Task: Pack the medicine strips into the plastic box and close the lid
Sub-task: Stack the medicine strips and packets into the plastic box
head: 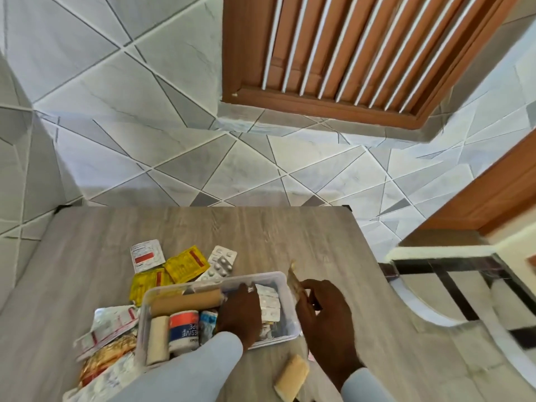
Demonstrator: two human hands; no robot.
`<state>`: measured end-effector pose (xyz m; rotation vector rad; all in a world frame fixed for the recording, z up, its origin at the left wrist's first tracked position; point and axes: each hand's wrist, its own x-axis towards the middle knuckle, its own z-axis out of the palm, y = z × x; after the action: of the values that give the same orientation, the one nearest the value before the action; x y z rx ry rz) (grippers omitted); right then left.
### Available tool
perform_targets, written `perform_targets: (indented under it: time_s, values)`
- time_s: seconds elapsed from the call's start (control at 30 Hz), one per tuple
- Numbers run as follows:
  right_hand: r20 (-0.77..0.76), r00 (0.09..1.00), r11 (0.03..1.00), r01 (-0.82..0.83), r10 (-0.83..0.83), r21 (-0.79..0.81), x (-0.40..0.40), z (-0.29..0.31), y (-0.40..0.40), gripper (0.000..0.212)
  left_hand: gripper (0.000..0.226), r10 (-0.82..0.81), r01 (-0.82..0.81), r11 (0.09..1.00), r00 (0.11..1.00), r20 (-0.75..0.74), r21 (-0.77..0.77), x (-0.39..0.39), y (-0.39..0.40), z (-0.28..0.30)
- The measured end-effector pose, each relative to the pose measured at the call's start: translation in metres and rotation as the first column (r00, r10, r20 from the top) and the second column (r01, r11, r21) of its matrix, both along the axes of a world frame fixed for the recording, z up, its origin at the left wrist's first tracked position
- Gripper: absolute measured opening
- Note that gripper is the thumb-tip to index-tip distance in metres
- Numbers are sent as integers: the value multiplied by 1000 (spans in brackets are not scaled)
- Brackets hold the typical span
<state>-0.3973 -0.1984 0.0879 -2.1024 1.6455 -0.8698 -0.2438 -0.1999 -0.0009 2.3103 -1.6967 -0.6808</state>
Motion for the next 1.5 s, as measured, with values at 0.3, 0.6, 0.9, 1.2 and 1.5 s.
perform_targets:
  time_s: [0.3, 0.6, 0.9, 1.2, 1.5]
  values:
    - [-524, 770, 808, -541, 363, -235, 41, -44, -11, 17, 25, 238, -261, 958, 955, -177, -121, 34, 21, 19]
    - [-456, 756, 881, -368, 470, 298, 64, -70, -13, 20, 35, 251, -203, 968, 744, -619, 149, 38, 23, 25]
    - [-218, 803, 725, -337, 554, 601, 45, -71, -25, 37, 23, -166, 184, 978, 970, -176, 96, 41, 25, 2]
    - [160, 986, 960, -93, 51, 265, -4, -39, -9, 29, 34, -205, 190, 970, 975, -82, -154, 27, 31, 32]
    - [-165, 982, 721, 51, 89, 692, -76, -89, 65, 75, 49, -509, 511, 850, 859, -50, 124, -57, 89, 27]
